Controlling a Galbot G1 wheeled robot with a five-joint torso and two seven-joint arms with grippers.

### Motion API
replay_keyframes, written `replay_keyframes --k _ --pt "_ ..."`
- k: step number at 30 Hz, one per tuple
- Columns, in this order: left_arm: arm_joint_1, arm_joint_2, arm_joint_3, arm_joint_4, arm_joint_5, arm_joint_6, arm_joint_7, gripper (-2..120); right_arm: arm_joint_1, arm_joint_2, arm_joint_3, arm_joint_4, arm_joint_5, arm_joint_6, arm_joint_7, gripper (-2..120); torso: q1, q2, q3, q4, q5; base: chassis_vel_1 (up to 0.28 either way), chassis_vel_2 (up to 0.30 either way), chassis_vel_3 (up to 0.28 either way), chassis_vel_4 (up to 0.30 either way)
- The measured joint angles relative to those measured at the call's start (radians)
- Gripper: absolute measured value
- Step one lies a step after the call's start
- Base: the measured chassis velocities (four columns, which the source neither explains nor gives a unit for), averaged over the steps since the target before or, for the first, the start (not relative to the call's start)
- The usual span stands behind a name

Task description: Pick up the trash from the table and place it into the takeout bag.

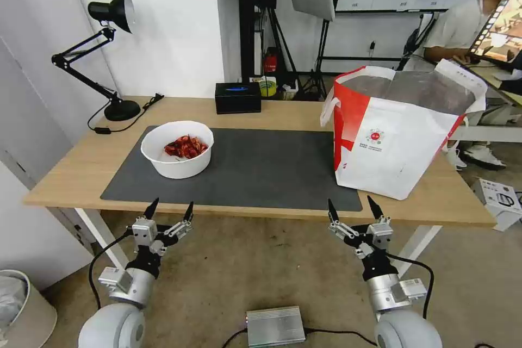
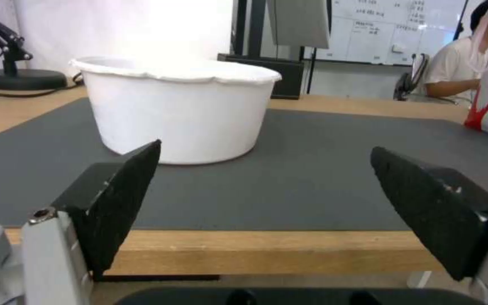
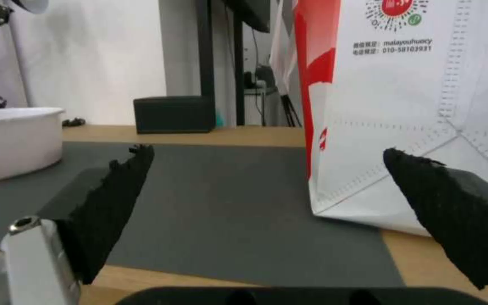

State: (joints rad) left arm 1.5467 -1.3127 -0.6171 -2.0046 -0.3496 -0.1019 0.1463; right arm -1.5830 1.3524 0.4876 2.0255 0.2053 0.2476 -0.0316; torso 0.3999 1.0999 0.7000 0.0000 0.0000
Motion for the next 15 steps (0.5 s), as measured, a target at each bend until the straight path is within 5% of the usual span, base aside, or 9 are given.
replay_keyframes --k 15 --pt "-0.006 0.015 -0.004 -0.002 -0.017 0.004 0.000 100 -0.018 0.010 -0.014 0.030 -0.017 -0.058 0.020 100 0.000 0.000 0.000 0.0000 0.0000 0.000 0.000 0.000 0.000"
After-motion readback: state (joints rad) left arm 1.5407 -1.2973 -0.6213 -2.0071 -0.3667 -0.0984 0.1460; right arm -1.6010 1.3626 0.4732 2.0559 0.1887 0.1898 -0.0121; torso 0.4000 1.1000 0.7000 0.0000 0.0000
